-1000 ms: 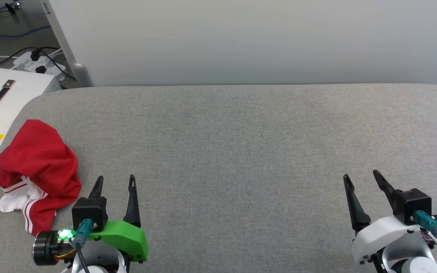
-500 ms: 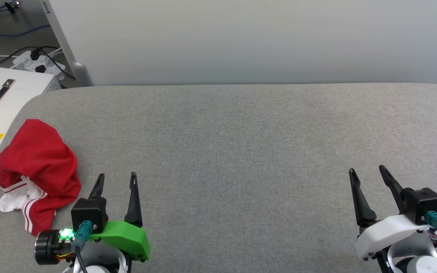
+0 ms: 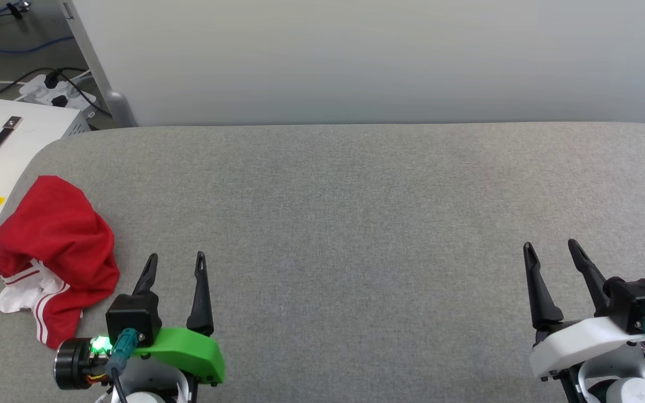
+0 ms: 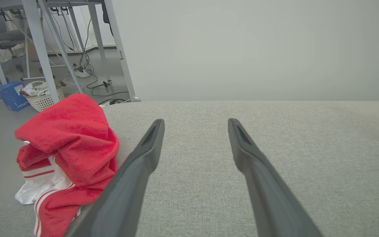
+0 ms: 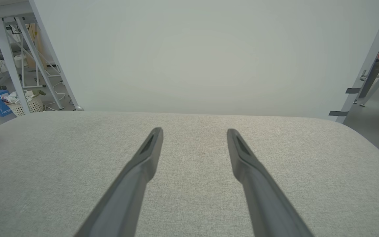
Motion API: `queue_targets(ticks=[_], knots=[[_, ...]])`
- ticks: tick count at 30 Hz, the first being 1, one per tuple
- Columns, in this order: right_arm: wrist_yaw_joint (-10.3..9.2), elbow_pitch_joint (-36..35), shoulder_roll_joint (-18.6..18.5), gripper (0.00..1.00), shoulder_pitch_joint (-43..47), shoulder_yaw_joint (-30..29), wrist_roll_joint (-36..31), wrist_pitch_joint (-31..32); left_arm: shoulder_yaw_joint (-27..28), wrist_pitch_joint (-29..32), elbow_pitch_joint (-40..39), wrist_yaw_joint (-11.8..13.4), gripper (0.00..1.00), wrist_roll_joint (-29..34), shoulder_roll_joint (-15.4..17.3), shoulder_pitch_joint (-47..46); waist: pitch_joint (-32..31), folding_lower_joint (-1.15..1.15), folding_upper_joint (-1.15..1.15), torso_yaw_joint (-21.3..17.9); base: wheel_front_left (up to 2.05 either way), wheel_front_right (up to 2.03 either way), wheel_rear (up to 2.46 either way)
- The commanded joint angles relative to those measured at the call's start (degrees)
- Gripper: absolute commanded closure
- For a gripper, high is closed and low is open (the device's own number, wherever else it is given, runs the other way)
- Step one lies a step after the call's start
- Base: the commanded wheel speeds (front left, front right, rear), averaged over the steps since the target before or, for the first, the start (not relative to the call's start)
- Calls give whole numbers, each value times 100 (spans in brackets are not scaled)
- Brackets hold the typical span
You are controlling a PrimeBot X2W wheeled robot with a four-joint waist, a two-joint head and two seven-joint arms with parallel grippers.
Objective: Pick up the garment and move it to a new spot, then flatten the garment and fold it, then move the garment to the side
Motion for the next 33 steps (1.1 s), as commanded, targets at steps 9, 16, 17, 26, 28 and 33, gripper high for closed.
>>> queue_targets(ticks=[9,16,17,26,28,33], knots=[[-2,-45,3,0,108,-37,202,-160,-54,-150,-1,44,0,-122,-10,-23,12,0,0,7,0,0,0],[-2,-37,4,0,134,-47,270,-243,-84,-234,25,63,0,-155,-11,-13,28,0,0,7,0,0,0],[-2,-39,4,0,137,-47,277,-253,-88,-244,28,65,0,-159,-11,-11,29,0,0,8,0,0,0],[-3,-68,4,0,177,-72,344,-359,-141,-352,54,77,0,-202,-13,-13,37,0,0,19,0,0,0],[-3,-54,5,0,210,-77,378,-406,-162,-400,69,82,0,-226,-14,-12,38,0,0,24,0,0,0],[-3,-61,5,0,238,-95,436,-466,-193,-460,87,109,0,-236,-15,-10,48,0,0,35,0,0,0]])
